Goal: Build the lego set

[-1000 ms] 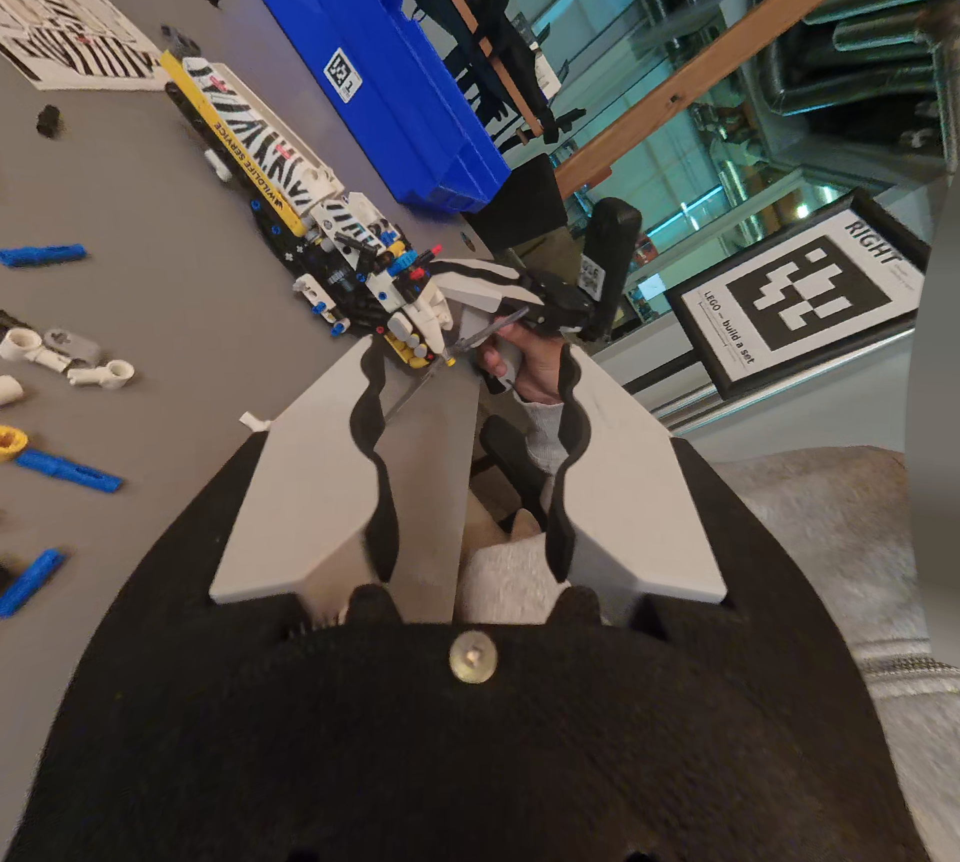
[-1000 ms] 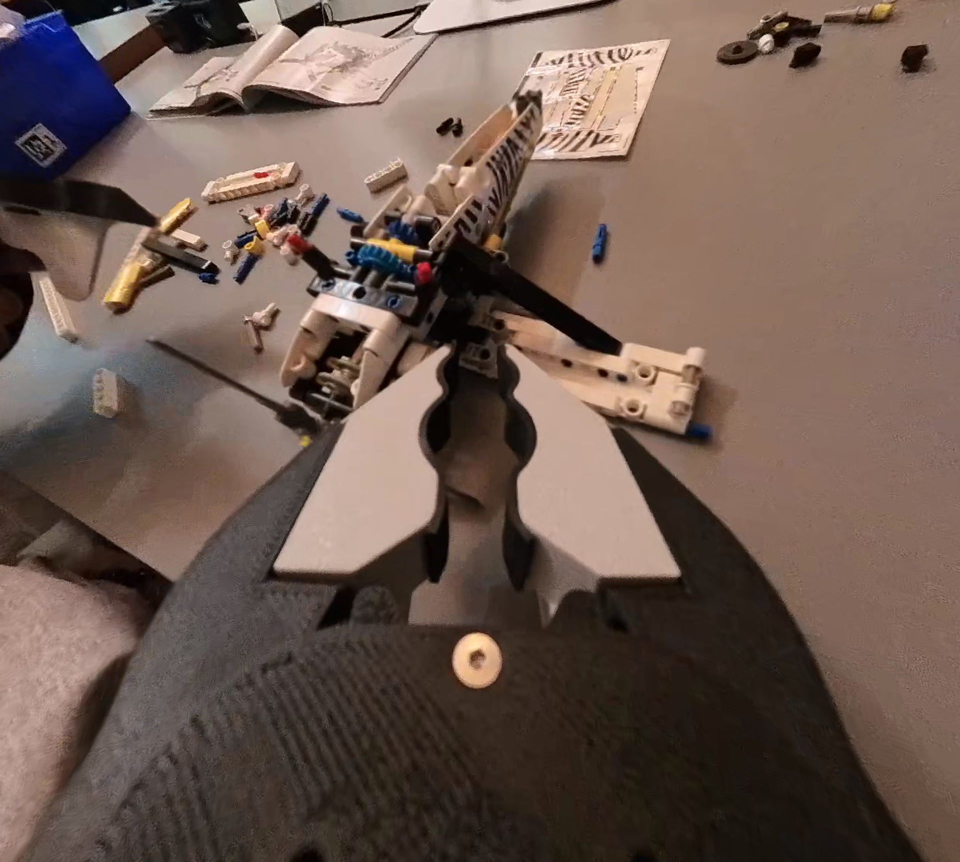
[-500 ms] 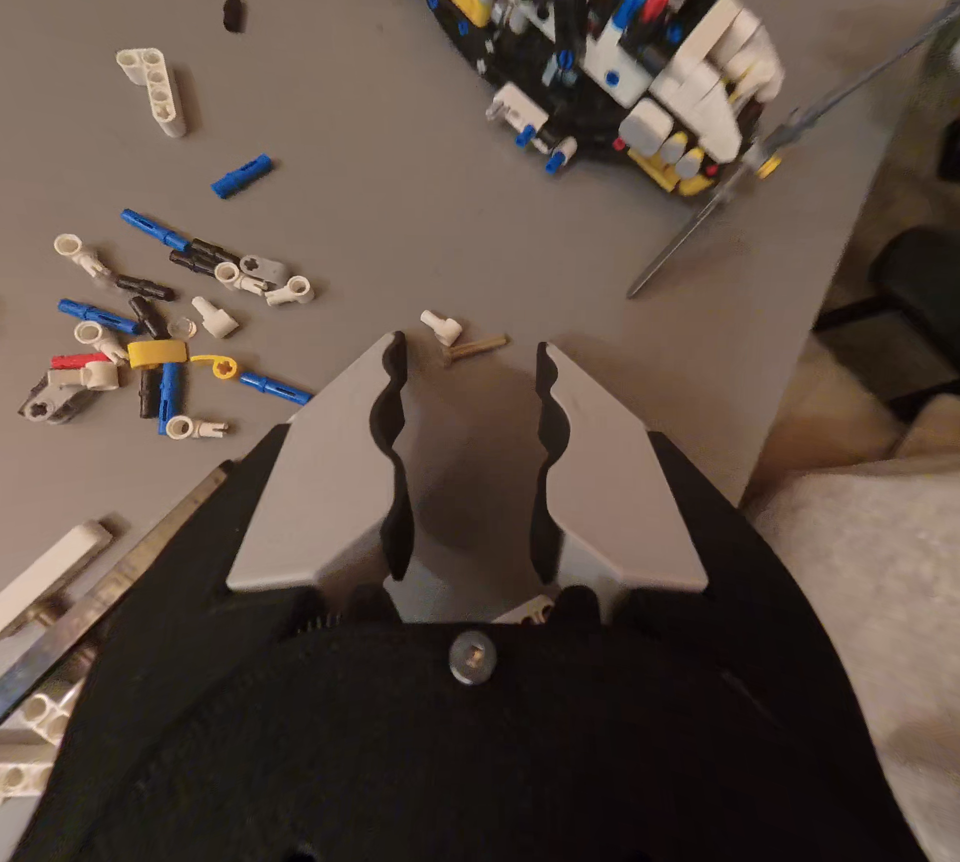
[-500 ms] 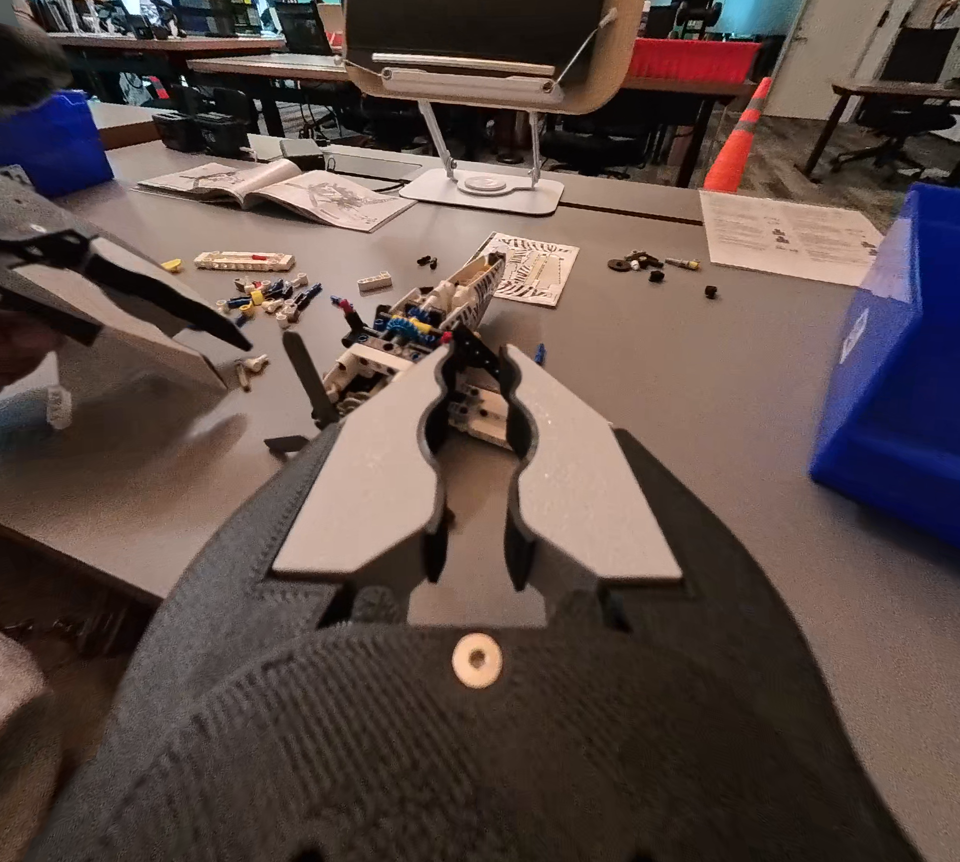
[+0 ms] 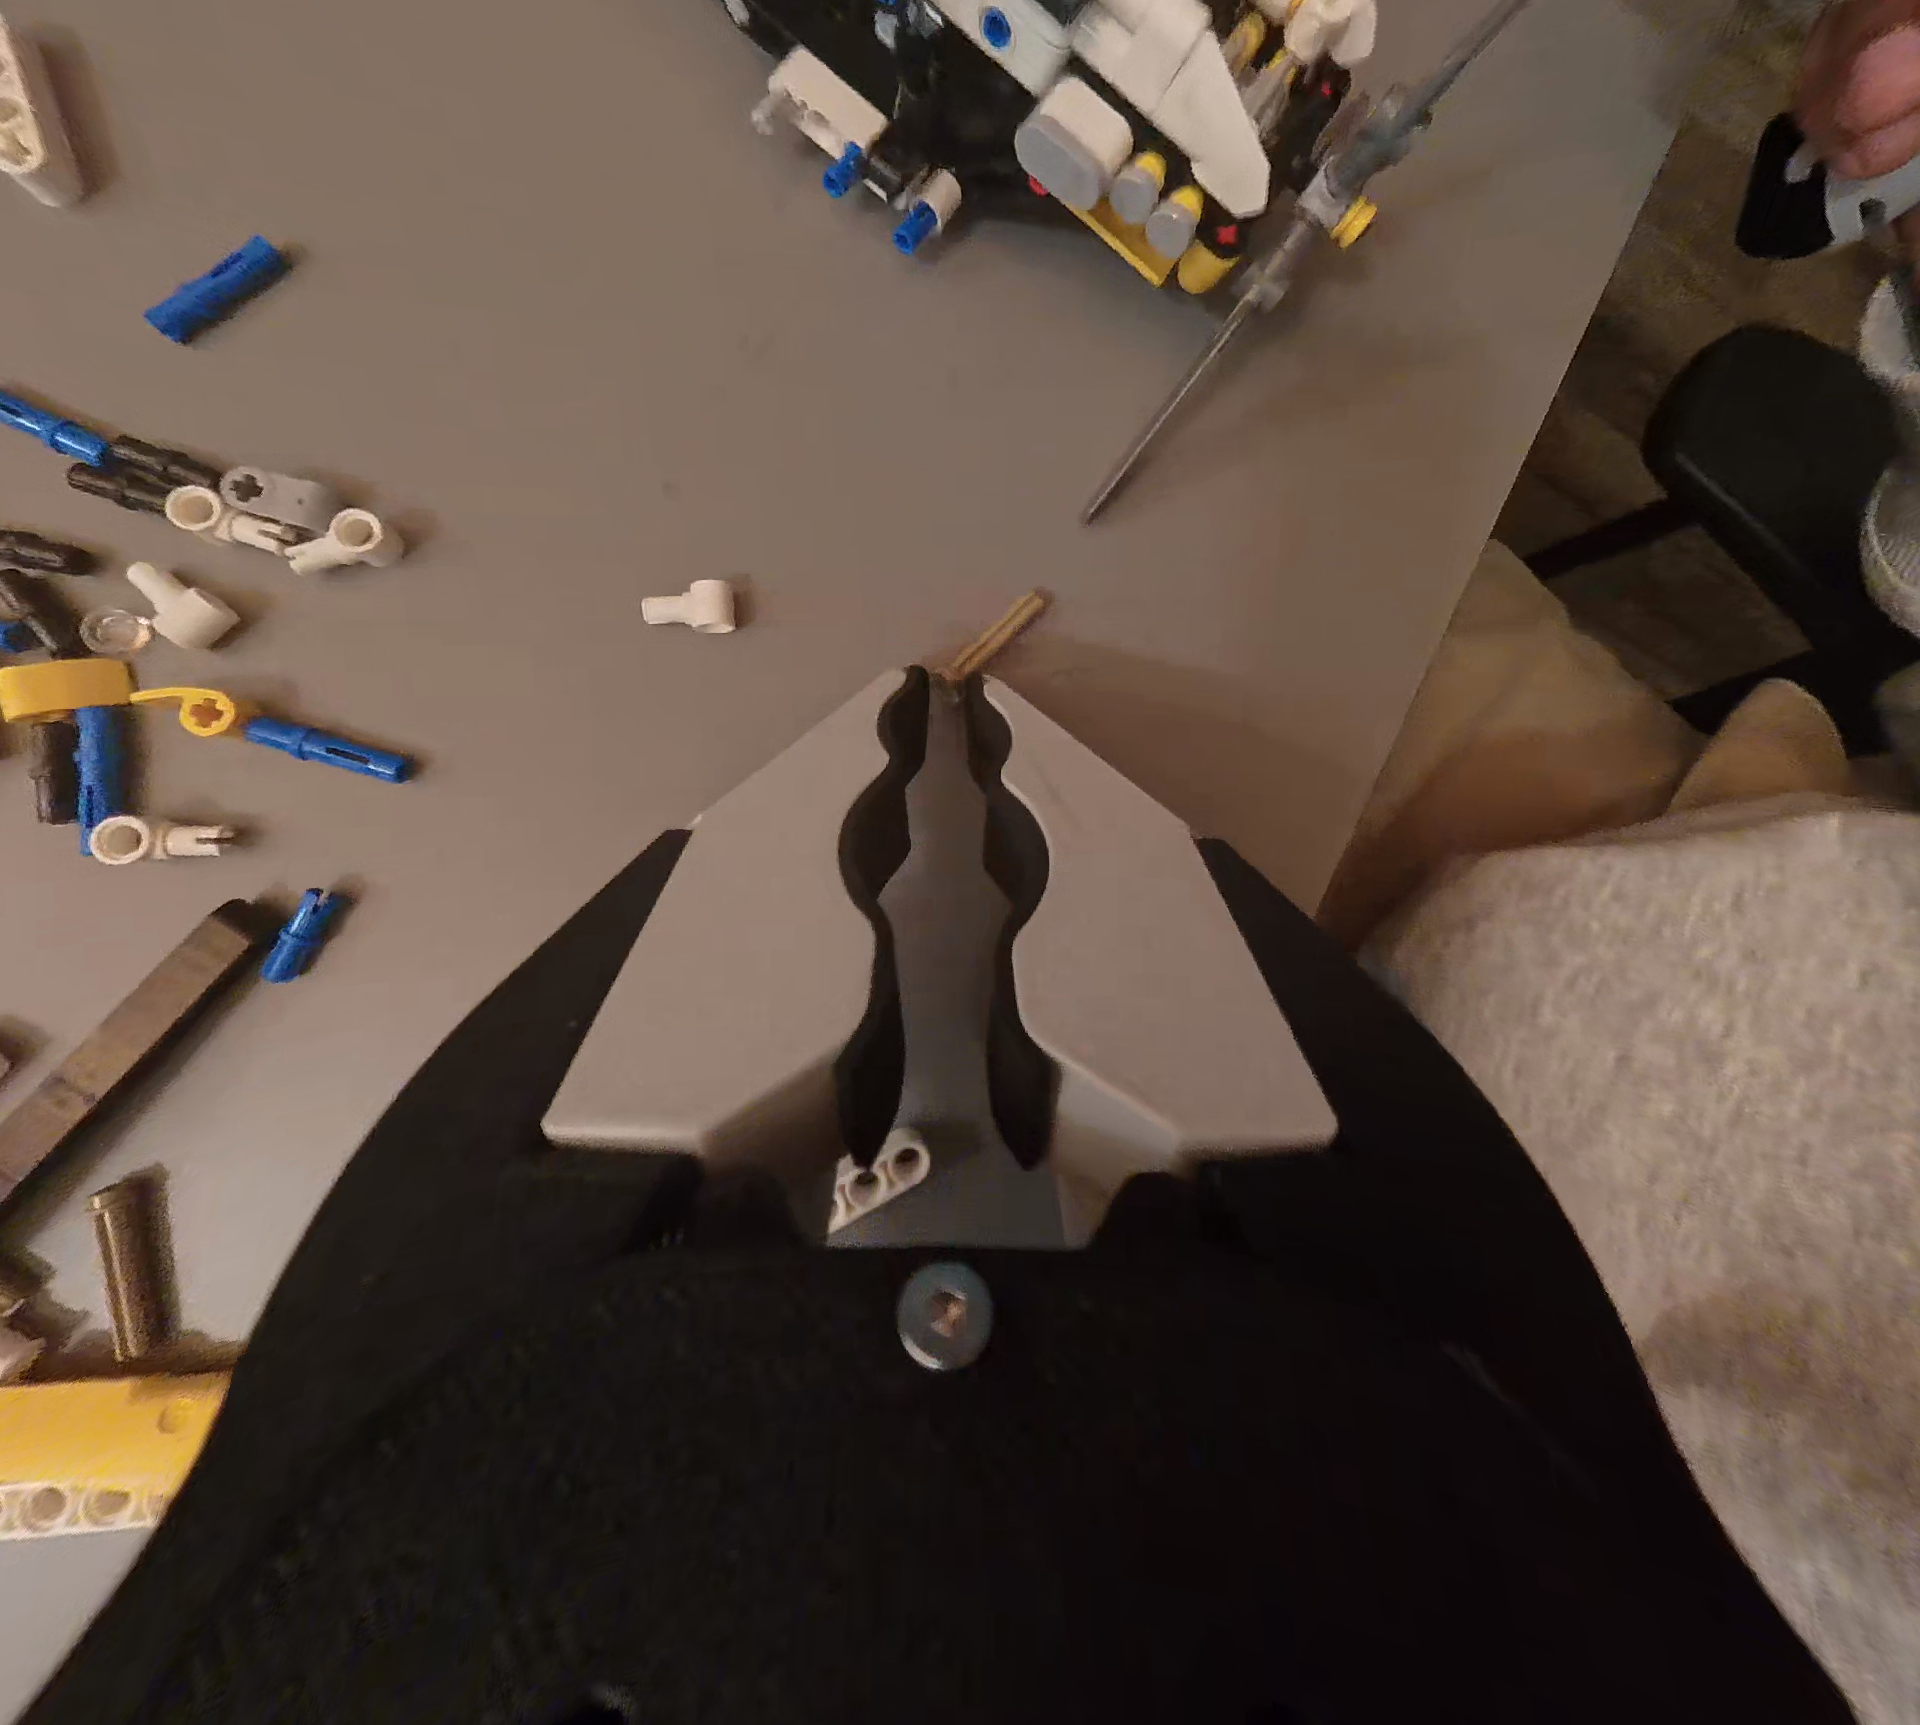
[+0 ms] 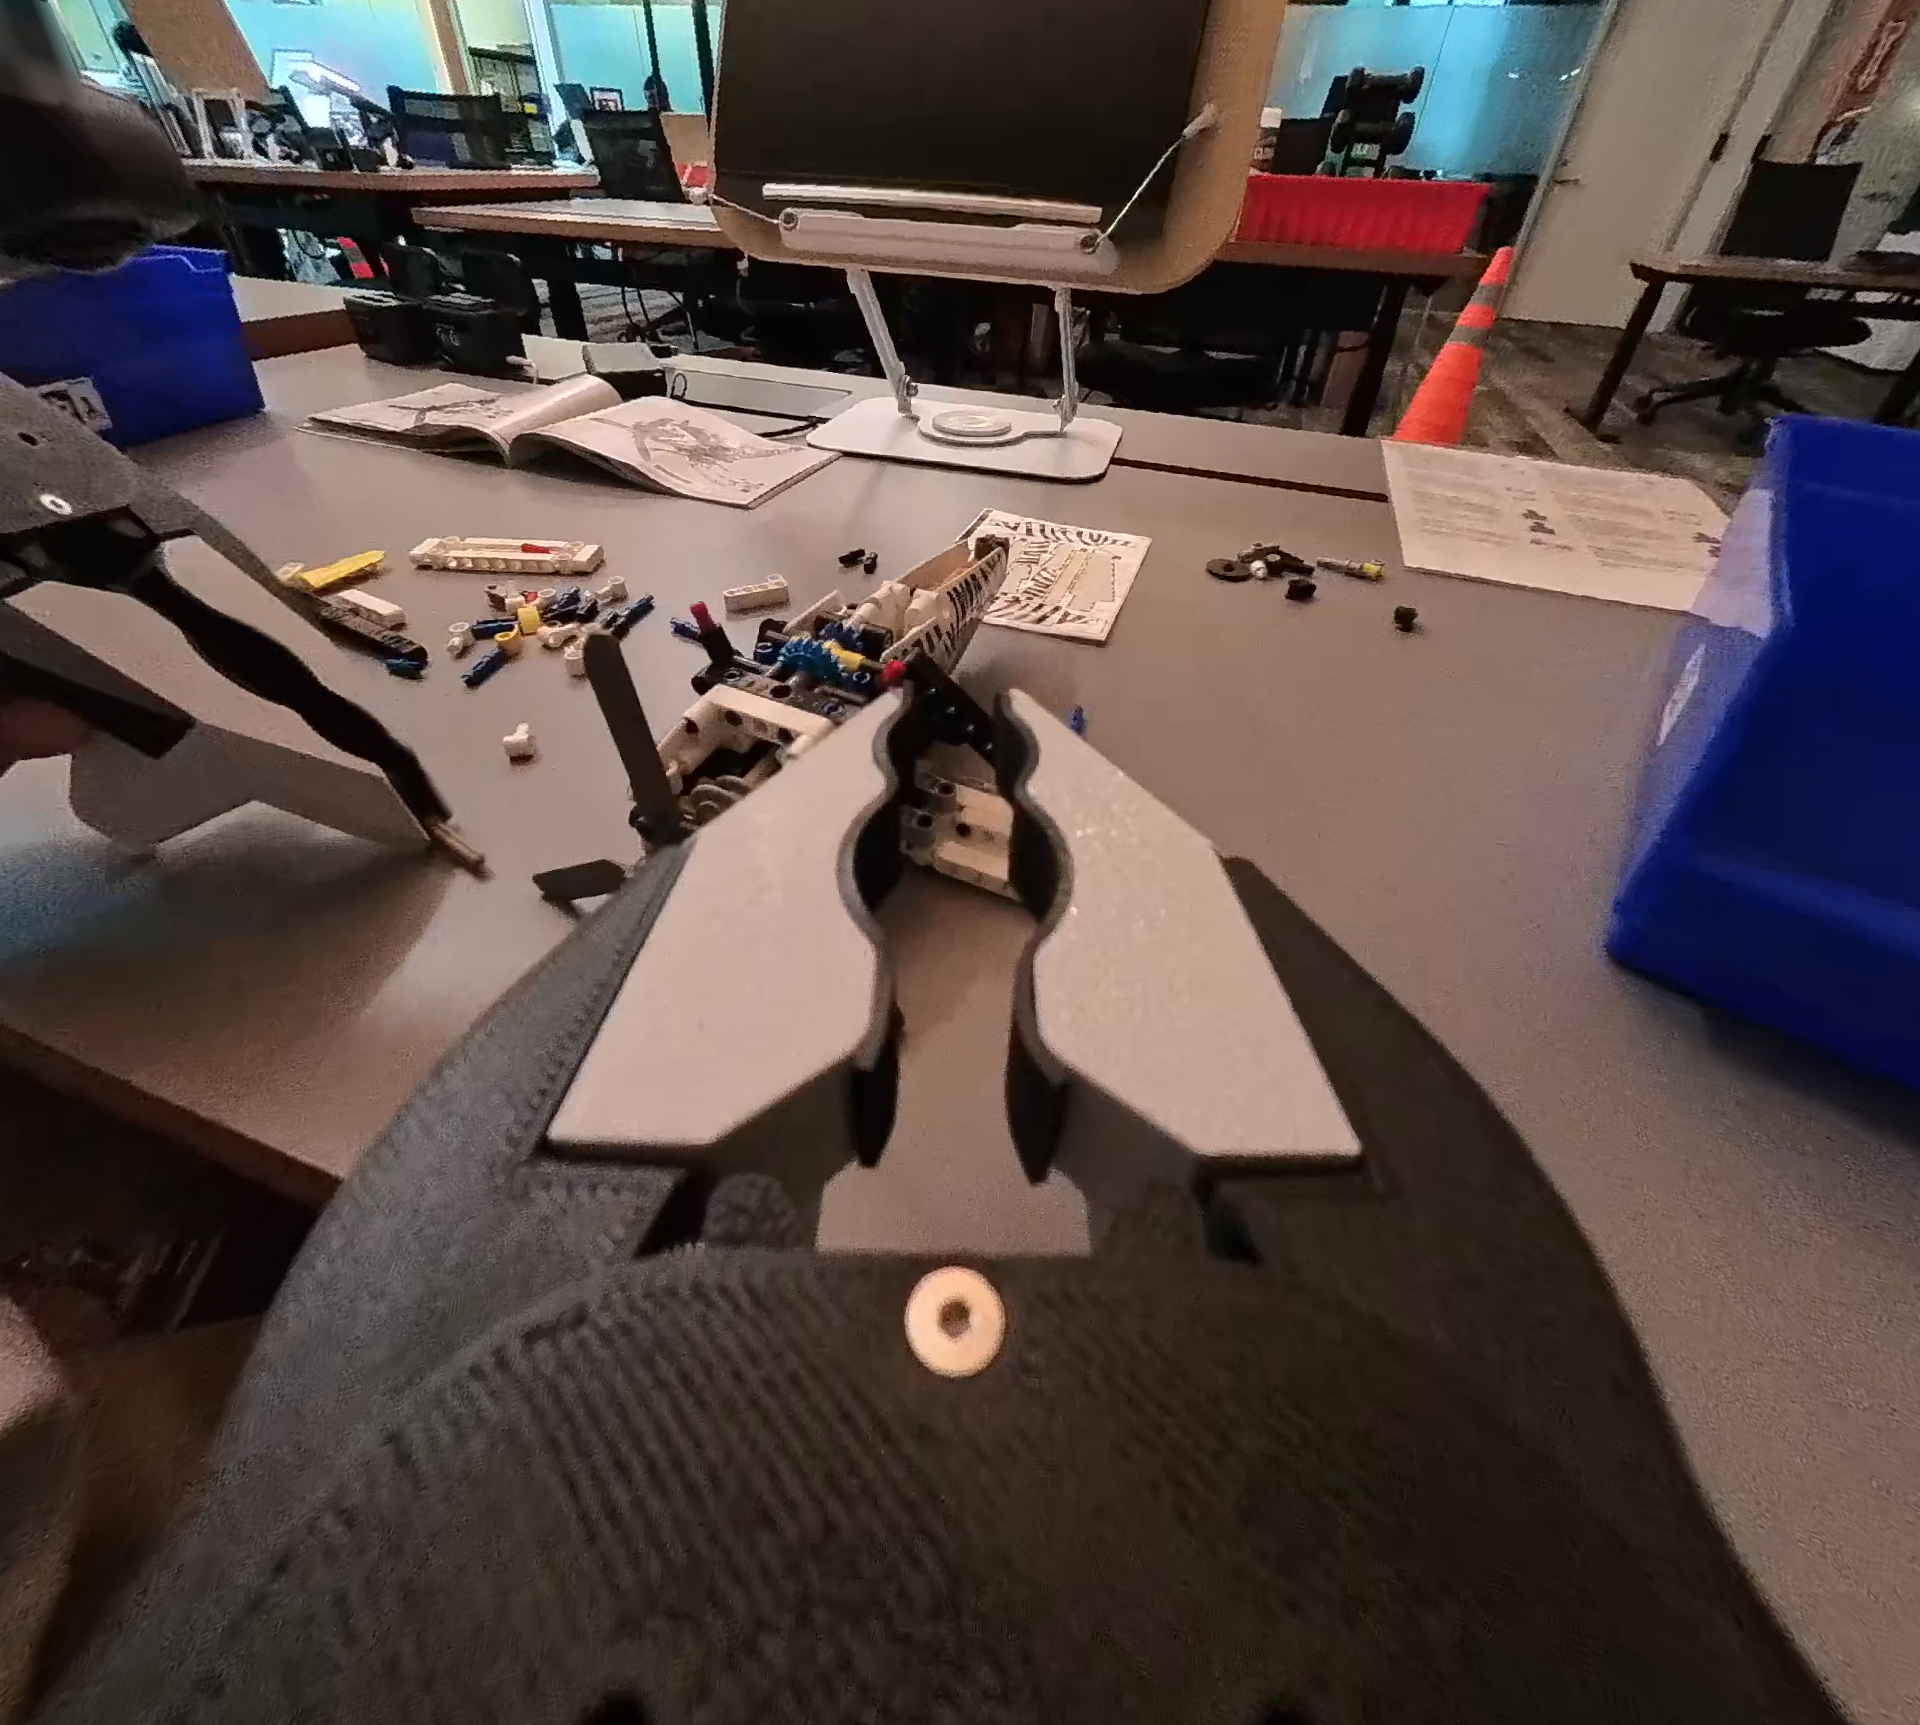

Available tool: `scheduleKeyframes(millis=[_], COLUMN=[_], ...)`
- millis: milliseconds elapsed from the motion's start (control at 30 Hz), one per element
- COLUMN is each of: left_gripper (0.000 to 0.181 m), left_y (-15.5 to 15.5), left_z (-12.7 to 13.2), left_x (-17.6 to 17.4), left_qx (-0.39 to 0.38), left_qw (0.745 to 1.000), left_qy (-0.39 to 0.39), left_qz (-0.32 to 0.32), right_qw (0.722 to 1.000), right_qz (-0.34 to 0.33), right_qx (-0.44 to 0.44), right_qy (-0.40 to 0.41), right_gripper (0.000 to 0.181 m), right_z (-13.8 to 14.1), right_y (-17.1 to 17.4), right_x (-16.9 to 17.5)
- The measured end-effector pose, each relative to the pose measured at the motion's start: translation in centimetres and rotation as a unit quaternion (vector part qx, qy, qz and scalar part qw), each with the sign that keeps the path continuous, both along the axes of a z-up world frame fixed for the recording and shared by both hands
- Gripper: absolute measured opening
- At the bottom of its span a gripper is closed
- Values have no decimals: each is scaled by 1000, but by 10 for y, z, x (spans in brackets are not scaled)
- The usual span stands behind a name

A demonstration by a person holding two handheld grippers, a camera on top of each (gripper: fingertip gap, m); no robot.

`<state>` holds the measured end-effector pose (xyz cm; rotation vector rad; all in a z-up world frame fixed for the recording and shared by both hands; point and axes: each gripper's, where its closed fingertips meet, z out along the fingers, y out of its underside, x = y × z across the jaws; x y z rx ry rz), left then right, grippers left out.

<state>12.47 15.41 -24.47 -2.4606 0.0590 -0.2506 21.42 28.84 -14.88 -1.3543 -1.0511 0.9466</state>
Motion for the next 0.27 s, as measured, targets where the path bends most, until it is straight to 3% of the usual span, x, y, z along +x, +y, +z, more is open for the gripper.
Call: scheduleKeyframes(millis=[133,200,267], left_gripper=[5,5,4], left_y=[12,18,19], left_z=[37,71,105], left_x=[9,22,29], left_qx=[95,171,237], left_qw=[991,965,918], left_qy=[-90,-198,-317], left_qz=[28,23,17], right_qw=[998,994,988], right_qz=[47,95,134], right_qx=[10,14,9], right_qy=[32,56,76], right_gripper=[14,15,15], right_z=[12,18,21], right_y=[-23,-47,-69], right_x=[-9,-18,-27])
